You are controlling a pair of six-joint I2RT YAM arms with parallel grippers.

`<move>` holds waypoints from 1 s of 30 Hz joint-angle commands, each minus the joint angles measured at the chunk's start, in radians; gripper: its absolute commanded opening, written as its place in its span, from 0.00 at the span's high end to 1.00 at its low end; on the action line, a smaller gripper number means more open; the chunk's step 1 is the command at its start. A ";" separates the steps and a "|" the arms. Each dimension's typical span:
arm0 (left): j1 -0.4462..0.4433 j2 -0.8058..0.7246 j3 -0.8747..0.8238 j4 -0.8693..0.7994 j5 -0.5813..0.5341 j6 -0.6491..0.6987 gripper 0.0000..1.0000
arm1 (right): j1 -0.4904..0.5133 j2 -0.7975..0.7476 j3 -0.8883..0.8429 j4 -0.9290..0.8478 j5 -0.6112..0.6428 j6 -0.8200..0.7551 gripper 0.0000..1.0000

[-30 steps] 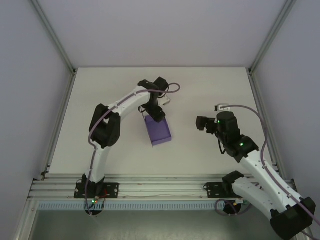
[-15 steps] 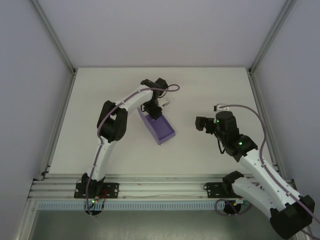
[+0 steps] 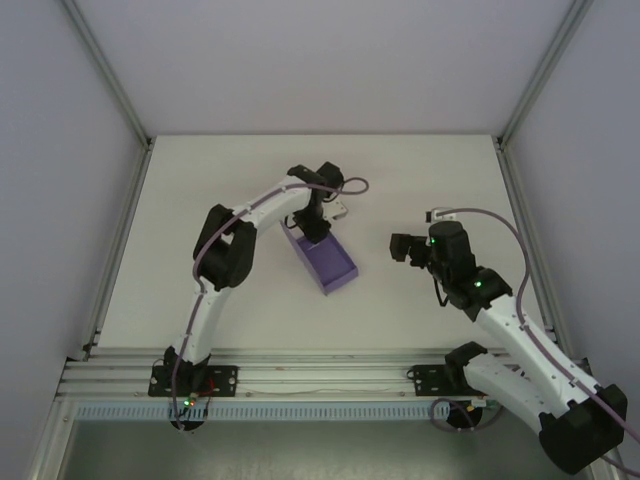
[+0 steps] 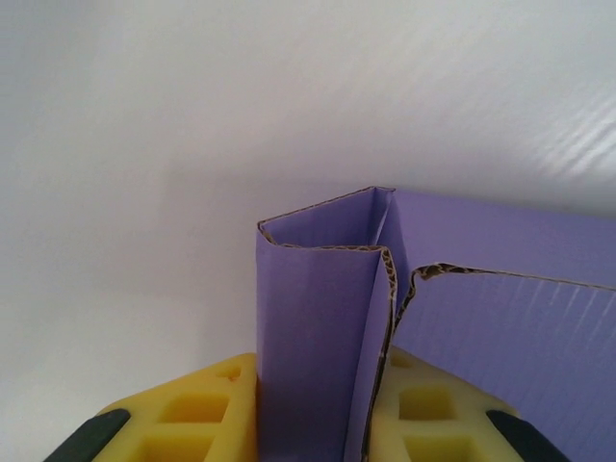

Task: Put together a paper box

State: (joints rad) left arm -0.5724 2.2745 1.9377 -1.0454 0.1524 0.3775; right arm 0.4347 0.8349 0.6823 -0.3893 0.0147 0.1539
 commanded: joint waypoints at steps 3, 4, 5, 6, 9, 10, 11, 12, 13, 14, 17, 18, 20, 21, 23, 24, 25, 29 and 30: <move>-0.143 -0.048 -0.047 0.158 -0.174 0.159 0.74 | -0.004 -0.044 -0.012 -0.019 0.058 0.022 0.00; -0.160 -0.054 -0.057 0.190 -0.193 0.193 0.74 | -0.003 -0.053 -0.013 -0.025 0.061 0.025 0.00; -0.180 -0.059 -0.074 0.232 -0.222 0.227 0.74 | -0.003 -0.065 -0.012 -0.032 0.065 0.028 0.00; -0.196 -0.063 -0.087 0.263 -0.244 0.264 0.74 | -0.004 -0.077 -0.013 -0.036 0.069 0.031 0.00; -0.233 -0.068 -0.134 0.366 -0.295 0.376 0.74 | -0.004 -0.126 -0.019 -0.051 0.083 0.036 0.00; -0.239 -0.068 -0.147 0.390 -0.308 0.407 0.74 | -0.004 -0.144 -0.019 -0.058 0.094 0.040 0.00; -0.246 -0.068 -0.158 0.418 -0.329 0.430 0.74 | -0.003 -0.165 -0.018 -0.067 0.106 0.046 0.00; -0.248 -0.065 -0.157 0.421 -0.336 0.450 0.73 | -0.005 -0.184 -0.017 -0.075 0.119 0.053 0.00; -0.250 -0.064 -0.154 0.422 -0.347 0.457 0.71 | -0.003 -0.198 -0.015 -0.084 0.132 0.059 0.00; -0.249 -0.064 -0.144 0.417 -0.356 0.461 0.68 | -0.004 -0.212 -0.011 -0.098 0.146 0.066 0.00; -0.248 -0.082 -0.126 0.400 -0.353 0.451 0.53 | -0.004 -0.237 0.004 -0.136 0.174 0.078 0.00; -0.248 -0.093 -0.125 0.392 -0.342 0.447 0.45 | -0.004 -0.243 0.009 -0.146 0.183 0.082 0.00; -0.249 -0.126 -0.127 0.379 -0.307 0.432 0.34 | -0.005 -0.256 0.019 -0.165 0.191 0.084 0.00; -0.248 -0.147 -0.132 0.379 -0.289 0.425 0.31 | -0.005 -0.261 0.022 -0.172 0.189 0.083 0.00; -0.249 -0.190 -0.140 0.379 -0.265 0.406 0.24 | -0.004 -0.271 0.029 -0.181 0.186 0.085 0.00; -0.248 -0.210 -0.139 0.378 -0.251 0.393 0.20 | -0.005 -0.276 0.031 -0.184 0.185 0.087 0.00; -0.248 -0.231 -0.140 0.379 -0.242 0.380 0.14 | -0.005 -0.281 0.031 -0.184 0.184 0.090 0.00; -0.249 -0.313 -0.110 0.383 -0.245 0.258 0.00 | -0.005 -0.293 0.031 -0.179 0.177 0.092 0.00; -0.248 -0.333 -0.105 0.389 -0.258 0.209 0.00 | -0.005 -0.295 0.029 -0.178 0.172 0.092 0.00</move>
State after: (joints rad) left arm -0.8200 2.0022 1.8008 -0.6609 -0.1055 0.7120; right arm 0.4347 0.5549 0.6792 -0.5510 0.1619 0.2291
